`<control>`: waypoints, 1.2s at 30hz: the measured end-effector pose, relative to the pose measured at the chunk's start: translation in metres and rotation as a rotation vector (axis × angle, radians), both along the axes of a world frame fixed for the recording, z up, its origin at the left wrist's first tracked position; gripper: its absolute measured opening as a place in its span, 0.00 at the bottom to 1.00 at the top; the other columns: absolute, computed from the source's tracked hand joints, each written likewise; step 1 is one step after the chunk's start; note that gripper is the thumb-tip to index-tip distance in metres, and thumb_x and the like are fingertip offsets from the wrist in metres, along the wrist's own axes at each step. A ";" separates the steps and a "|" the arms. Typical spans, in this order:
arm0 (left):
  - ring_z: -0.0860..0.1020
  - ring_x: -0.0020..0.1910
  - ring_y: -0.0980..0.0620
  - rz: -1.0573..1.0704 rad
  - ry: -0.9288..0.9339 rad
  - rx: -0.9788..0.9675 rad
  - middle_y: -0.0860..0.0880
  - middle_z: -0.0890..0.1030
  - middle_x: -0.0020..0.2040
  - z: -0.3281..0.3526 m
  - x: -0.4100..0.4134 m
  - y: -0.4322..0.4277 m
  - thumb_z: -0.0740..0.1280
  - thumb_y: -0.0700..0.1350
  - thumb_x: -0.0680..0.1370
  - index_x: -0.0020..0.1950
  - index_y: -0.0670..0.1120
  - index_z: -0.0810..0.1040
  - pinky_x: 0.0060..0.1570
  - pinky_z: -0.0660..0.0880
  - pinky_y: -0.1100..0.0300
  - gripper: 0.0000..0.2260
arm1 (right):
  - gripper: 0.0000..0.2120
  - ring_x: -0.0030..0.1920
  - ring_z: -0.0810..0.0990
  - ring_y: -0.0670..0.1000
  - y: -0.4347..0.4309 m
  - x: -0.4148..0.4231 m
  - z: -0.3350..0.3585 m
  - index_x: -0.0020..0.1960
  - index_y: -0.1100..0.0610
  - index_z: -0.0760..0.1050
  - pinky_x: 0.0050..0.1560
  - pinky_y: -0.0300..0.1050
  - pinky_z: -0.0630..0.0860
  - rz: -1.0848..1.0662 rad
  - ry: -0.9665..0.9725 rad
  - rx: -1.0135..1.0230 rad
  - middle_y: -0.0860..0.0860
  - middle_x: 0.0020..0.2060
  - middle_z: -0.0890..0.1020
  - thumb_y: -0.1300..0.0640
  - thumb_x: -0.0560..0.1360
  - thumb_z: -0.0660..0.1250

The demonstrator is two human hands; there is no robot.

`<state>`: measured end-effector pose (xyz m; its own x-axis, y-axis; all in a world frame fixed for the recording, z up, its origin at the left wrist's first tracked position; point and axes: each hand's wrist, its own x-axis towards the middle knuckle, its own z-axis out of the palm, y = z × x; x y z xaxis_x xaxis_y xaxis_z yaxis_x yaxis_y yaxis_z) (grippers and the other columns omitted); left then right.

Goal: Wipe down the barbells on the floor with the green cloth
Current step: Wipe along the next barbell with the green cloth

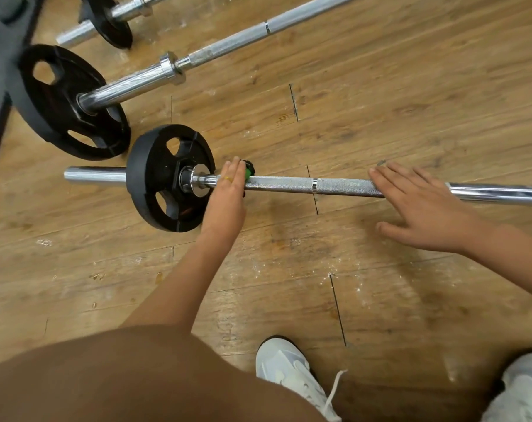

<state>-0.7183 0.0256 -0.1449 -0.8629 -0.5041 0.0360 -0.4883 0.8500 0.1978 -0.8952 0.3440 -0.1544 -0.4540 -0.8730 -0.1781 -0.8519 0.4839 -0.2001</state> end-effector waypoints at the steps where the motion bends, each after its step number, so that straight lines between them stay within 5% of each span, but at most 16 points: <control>1: 0.53 0.81 0.49 0.028 -0.005 0.001 0.46 0.57 0.82 0.001 -0.003 -0.006 0.58 0.24 0.77 0.82 0.43 0.57 0.76 0.47 0.58 0.34 | 0.45 0.81 0.49 0.52 -0.001 -0.002 0.000 0.82 0.55 0.45 0.78 0.54 0.47 0.003 -0.001 0.005 0.53 0.81 0.54 0.36 0.75 0.60; 7: 0.49 0.82 0.47 -0.016 0.016 -0.018 0.46 0.54 0.83 -0.004 -0.011 0.017 0.58 0.24 0.77 0.82 0.43 0.56 0.76 0.55 0.57 0.35 | 0.46 0.80 0.53 0.53 -0.003 -0.010 0.002 0.82 0.55 0.47 0.78 0.53 0.48 0.002 0.000 -0.005 0.53 0.80 0.57 0.35 0.71 0.55; 11: 0.49 0.82 0.47 -0.078 -0.015 -0.041 0.45 0.53 0.83 -0.002 -0.009 0.001 0.58 0.24 0.77 0.82 0.42 0.54 0.75 0.48 0.60 0.35 | 0.46 0.80 0.54 0.53 -0.005 -0.016 0.001 0.82 0.55 0.47 0.77 0.52 0.48 0.008 -0.001 -0.011 0.53 0.80 0.57 0.34 0.72 0.55; 15: 0.50 0.82 0.47 0.021 0.007 -0.031 0.45 0.55 0.83 -0.001 -0.019 0.003 0.58 0.24 0.77 0.82 0.42 0.56 0.78 0.53 0.54 0.34 | 0.44 0.80 0.54 0.53 -0.007 -0.020 -0.001 0.82 0.55 0.47 0.78 0.52 0.48 -0.002 0.014 -0.019 0.53 0.80 0.57 0.38 0.76 0.62; 18: 0.49 0.82 0.47 -0.070 0.018 -0.060 0.46 0.54 0.83 -0.006 -0.023 0.027 0.58 0.24 0.77 0.82 0.42 0.55 0.75 0.51 0.60 0.35 | 0.46 0.80 0.53 0.53 -0.009 -0.023 0.002 0.82 0.55 0.46 0.78 0.53 0.49 -0.004 0.003 -0.004 0.53 0.80 0.57 0.40 0.75 0.66; 24: 0.52 0.82 0.45 -0.082 -0.054 -0.134 0.43 0.55 0.82 0.001 -0.026 0.006 0.59 0.25 0.77 0.82 0.42 0.54 0.79 0.46 0.49 0.35 | 0.45 0.80 0.53 0.53 -0.012 -0.027 0.003 0.82 0.55 0.45 0.78 0.52 0.48 -0.001 0.006 0.006 0.53 0.80 0.57 0.40 0.75 0.65; 36: 0.51 0.82 0.45 -0.024 -0.040 -0.080 0.44 0.55 0.82 0.002 -0.026 0.002 0.59 0.24 0.77 0.81 0.41 0.56 0.80 0.51 0.48 0.34 | 0.46 0.80 0.53 0.52 -0.012 -0.028 0.007 0.82 0.55 0.46 0.78 0.51 0.47 -0.008 -0.031 0.003 0.53 0.81 0.56 0.35 0.71 0.54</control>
